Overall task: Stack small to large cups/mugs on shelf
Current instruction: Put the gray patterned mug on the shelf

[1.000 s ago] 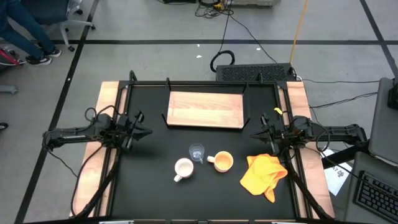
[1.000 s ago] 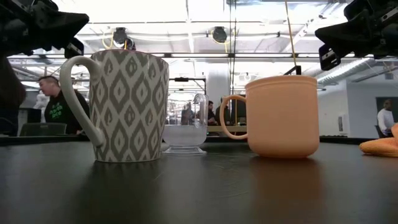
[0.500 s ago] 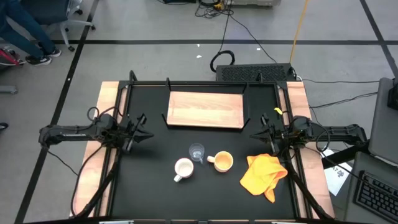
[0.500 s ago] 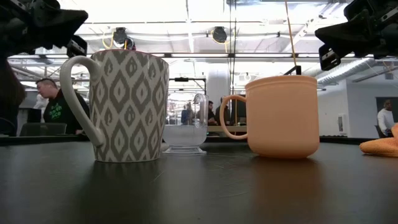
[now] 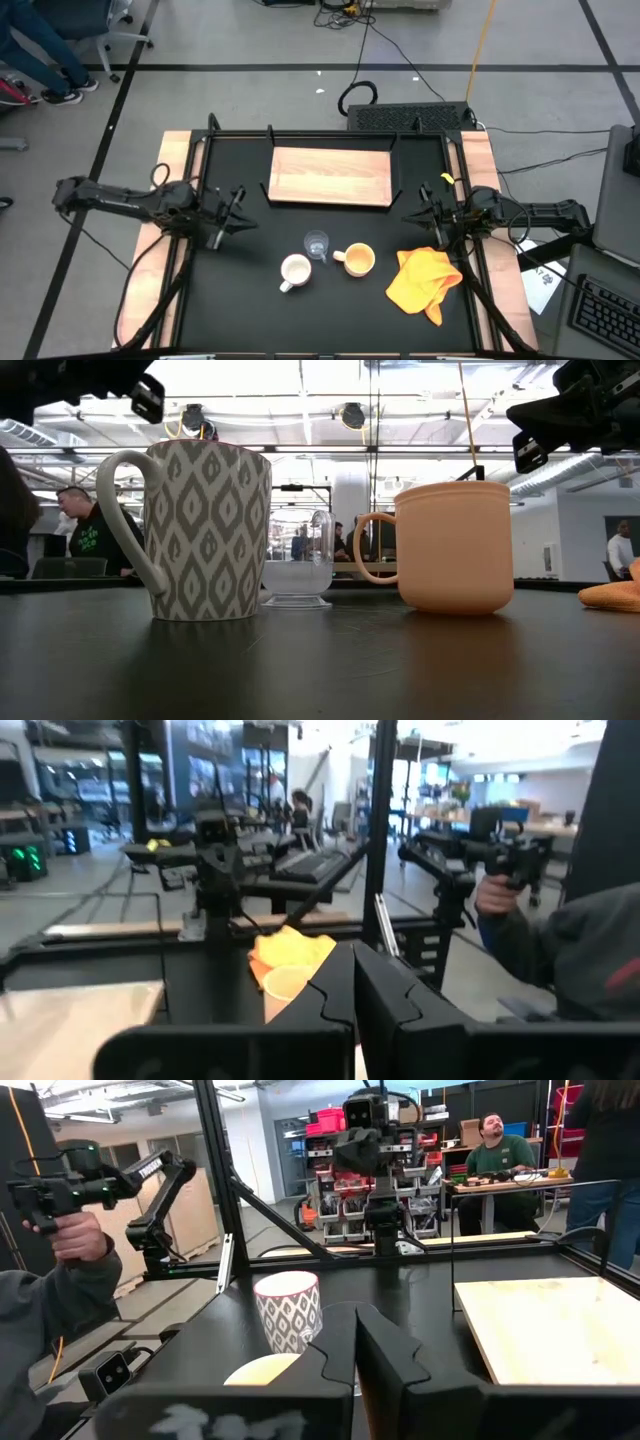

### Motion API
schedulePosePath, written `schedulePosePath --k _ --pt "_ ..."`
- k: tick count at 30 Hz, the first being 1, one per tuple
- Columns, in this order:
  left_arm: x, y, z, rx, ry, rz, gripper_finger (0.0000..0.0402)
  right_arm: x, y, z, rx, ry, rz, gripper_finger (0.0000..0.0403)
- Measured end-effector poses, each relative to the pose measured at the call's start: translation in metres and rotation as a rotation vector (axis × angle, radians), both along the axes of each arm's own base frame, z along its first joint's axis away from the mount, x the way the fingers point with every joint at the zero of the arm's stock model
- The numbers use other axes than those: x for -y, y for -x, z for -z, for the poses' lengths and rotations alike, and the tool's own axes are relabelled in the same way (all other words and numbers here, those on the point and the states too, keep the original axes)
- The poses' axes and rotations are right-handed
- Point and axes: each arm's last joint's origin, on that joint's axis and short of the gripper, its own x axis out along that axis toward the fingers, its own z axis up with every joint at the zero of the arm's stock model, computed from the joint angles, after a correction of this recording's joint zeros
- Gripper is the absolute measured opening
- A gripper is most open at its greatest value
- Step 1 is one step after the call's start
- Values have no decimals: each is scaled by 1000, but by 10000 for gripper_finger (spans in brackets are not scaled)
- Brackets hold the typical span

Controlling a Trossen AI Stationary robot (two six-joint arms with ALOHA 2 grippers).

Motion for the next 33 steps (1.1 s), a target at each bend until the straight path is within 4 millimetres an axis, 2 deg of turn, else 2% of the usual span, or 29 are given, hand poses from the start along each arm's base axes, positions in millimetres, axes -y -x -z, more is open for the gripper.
schedulePosePath --k 7,12,27,33 --pt "14 -28 -4 -22 -5 57 0 0 0 0 0 0 0 0" --pt "23 -41 -8 -18 -11 33 0 0 0 0 0 0 0 0" --pt "28 -46 -8 -32 -21 -19 0 0 0 0 -1 0 0 0" --pt "39 -50 -7 0 -30 -15 0 0 0 0 -1 0 0 0"
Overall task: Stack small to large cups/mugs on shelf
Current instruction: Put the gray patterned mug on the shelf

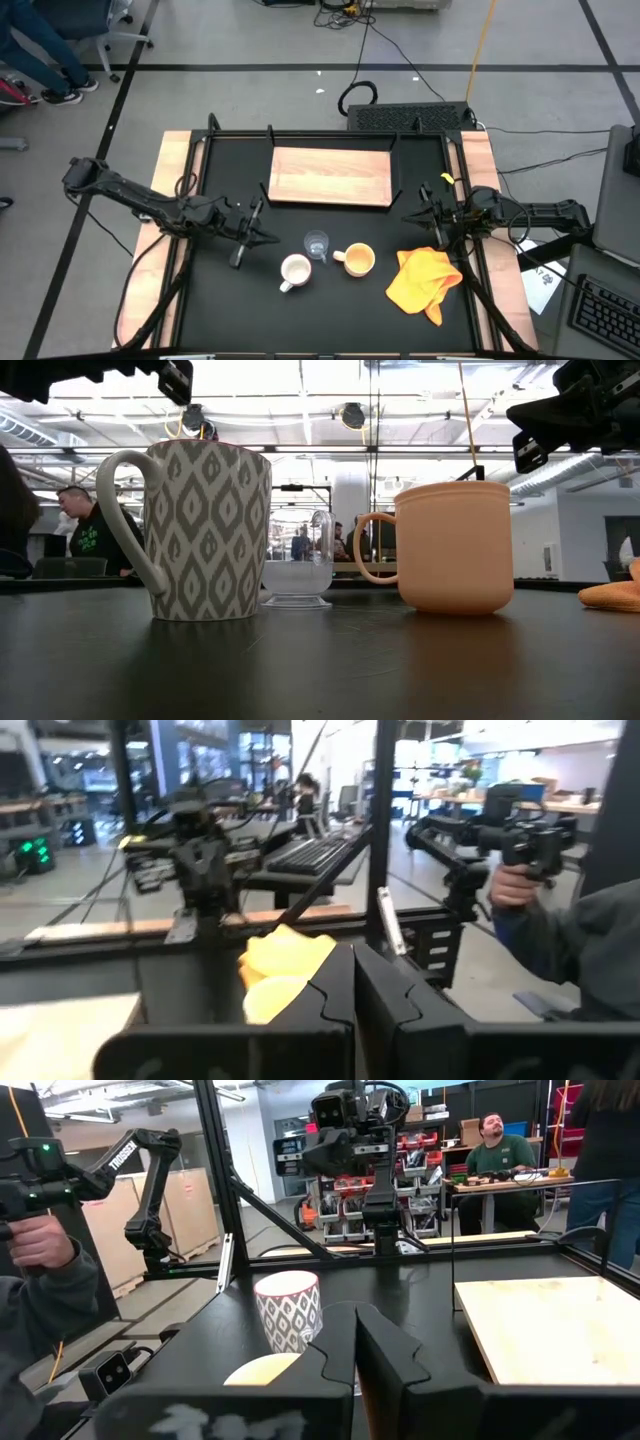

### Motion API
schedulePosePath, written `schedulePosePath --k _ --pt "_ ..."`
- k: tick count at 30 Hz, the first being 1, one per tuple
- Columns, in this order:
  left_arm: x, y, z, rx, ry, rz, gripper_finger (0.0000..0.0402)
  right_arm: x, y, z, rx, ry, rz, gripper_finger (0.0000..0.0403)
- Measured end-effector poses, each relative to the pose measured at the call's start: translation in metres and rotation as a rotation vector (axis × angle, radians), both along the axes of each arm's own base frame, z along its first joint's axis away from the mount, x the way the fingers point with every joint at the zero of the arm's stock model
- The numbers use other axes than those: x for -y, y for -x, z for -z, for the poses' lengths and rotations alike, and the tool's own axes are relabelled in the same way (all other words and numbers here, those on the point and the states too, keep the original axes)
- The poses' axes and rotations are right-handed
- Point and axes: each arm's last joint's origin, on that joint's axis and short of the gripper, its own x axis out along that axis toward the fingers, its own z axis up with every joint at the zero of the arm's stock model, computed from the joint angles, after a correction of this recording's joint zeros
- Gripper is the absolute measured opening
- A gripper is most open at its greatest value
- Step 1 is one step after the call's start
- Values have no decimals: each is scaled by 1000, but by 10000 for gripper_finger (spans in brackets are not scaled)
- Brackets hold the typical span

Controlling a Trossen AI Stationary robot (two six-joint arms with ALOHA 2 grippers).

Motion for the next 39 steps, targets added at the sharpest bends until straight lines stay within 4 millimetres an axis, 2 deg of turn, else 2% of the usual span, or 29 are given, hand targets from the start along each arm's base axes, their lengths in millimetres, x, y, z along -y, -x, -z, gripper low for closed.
schedulePosePath --k 4,11,16,29,35,39 --pt "10 -10 -5 4 -11 6 0 0 0 0 -2 0 0 0" --pt "23 -42 -19 -31 -41 -11 0 0 0 1 -10 0 0 0" --pt "28 -58 -26 -47 -75 -12 0 0 0 1 -10 -1 0 0" --pt "28 -64 -26 -94 -54 -17 0 0 0 1 -11 -1 0 0" --pt "16 -67 -18 -250 17 -69 0 0 0 1 -10 -1 0 0" --pt "12 -71 -27 -365 19 -111 0 0 0 1 -11 -1 0 0"
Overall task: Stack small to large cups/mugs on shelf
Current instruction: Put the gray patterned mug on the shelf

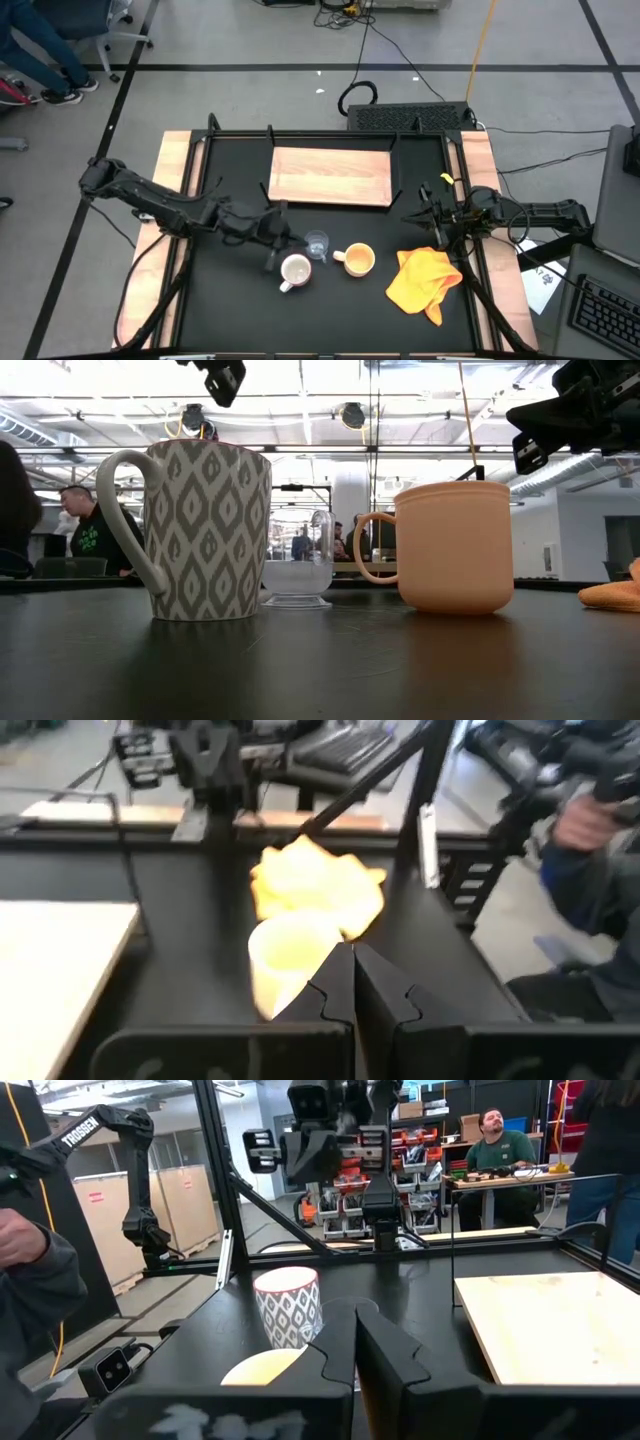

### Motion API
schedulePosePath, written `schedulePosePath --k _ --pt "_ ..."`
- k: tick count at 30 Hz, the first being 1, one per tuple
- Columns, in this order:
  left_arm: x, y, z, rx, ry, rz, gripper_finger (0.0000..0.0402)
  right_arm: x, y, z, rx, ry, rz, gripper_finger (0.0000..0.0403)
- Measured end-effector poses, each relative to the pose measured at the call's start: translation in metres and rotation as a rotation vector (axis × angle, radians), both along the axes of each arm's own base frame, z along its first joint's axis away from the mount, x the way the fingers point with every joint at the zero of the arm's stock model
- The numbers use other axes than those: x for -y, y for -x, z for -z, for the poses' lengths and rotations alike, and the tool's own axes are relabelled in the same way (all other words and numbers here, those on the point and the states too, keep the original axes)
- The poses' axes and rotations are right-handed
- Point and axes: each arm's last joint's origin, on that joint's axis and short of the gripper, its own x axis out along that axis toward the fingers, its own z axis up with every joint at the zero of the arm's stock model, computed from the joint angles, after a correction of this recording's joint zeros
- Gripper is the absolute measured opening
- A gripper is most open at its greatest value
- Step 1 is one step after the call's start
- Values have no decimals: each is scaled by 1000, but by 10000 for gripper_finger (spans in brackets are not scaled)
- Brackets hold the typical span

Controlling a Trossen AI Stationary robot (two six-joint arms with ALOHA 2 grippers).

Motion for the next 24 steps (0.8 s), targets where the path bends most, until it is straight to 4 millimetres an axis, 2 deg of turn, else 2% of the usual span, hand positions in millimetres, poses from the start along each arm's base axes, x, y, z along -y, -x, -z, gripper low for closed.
schedulePosePath --k 7,10,15,19,24 --pt "2 1 -26 -154 -34 -26 0 0 0 0 0 0 0 0" --pt "3 -6 -32 -226 -34 -38 0 0 0 0 0 0 0 0" --pt "11 -22 -38 -344 -49 8 0 0 0 0 -1 0 0 0" --pt "19 -36 -35 -445 -79 62 0 0 0 1 -6 0 0 0" --pt "22 -45 -37 -549 -91 79 0 0 -1 1 -10 0 0 0"
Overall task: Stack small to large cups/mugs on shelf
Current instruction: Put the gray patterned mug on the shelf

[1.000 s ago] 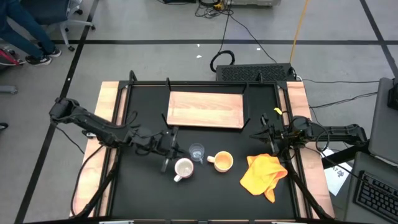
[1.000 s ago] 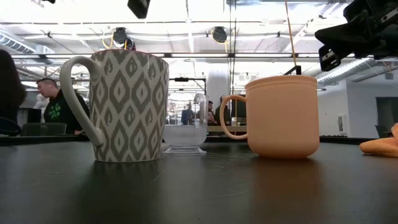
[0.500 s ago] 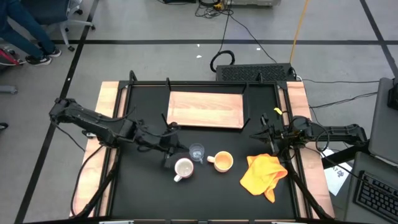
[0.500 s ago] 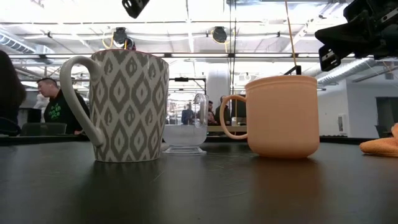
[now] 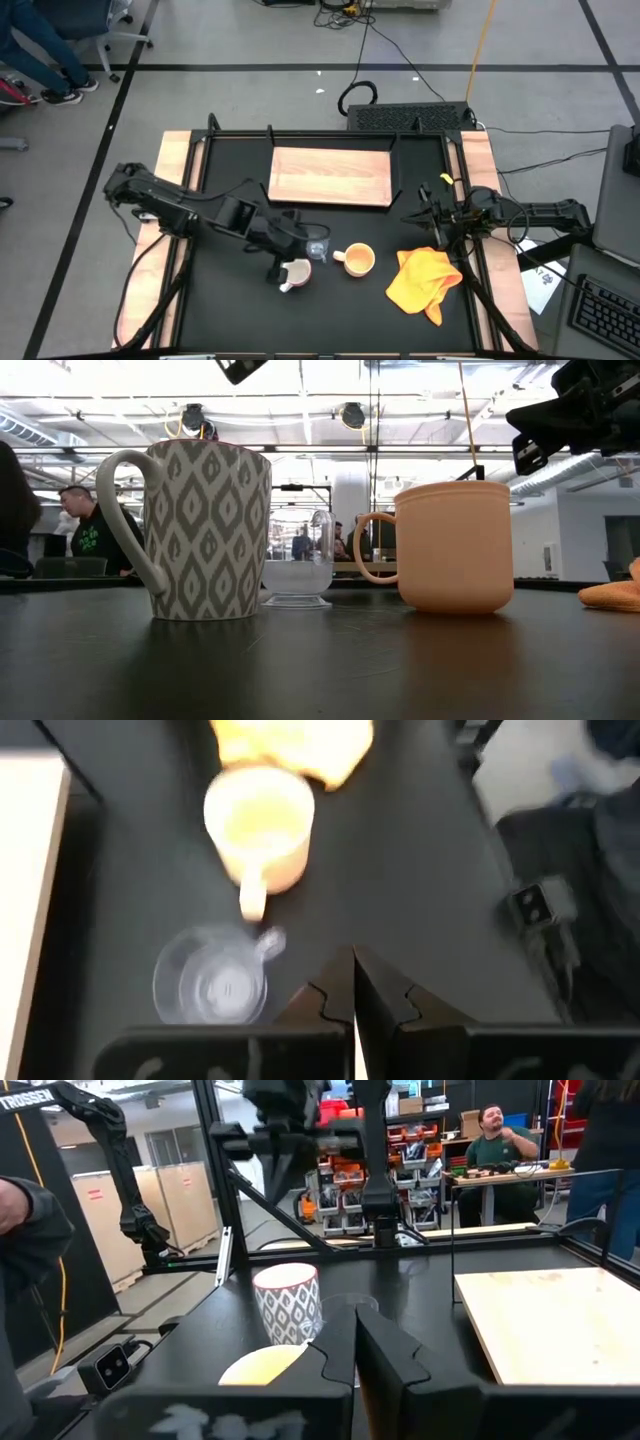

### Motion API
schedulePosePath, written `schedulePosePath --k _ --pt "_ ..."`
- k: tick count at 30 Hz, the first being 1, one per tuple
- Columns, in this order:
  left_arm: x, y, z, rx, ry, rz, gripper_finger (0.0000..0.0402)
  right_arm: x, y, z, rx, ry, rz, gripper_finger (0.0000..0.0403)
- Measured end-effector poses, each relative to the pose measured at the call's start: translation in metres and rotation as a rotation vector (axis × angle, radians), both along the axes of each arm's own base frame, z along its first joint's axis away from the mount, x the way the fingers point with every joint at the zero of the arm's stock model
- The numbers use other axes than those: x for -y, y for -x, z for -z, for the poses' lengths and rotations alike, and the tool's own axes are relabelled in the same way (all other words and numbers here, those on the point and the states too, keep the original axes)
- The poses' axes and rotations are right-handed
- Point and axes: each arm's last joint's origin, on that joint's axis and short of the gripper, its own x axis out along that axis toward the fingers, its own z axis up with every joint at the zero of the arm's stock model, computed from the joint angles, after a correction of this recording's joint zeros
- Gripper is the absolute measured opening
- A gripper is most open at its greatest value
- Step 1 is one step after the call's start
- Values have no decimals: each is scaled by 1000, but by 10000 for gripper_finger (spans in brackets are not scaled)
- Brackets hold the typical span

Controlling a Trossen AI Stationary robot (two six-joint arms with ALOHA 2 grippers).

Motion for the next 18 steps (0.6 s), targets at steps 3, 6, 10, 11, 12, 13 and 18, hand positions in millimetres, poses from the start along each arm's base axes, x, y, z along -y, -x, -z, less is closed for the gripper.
schedulePosePath --k 3,6,10,11,12,13,18 --pt "1 -4 0 -12 -4 0 0 0 0 1 -7 0 0 0" --pt "0 -3 -3 -11 -4 -5 0 0 -1 1 -12 -1 0 0" --pt "-4 -2 0 -48 5 -32 0 0 -1 1 -14 -1 0 0" --pt "-5 -2 1 -56 7 -33 0 0 -1 1 -13 -1 0 0" --pt "-7 -1 1 -73 9 -33 0 0 -1 1 -11 -1 0 0" --pt "-9 0 3 -97 14 -39 0 0 -1 1 -10 -1 0 0" --pt "-15 5 7 -180 32 -97 0 0 -1 1 -10 -1 0 0"
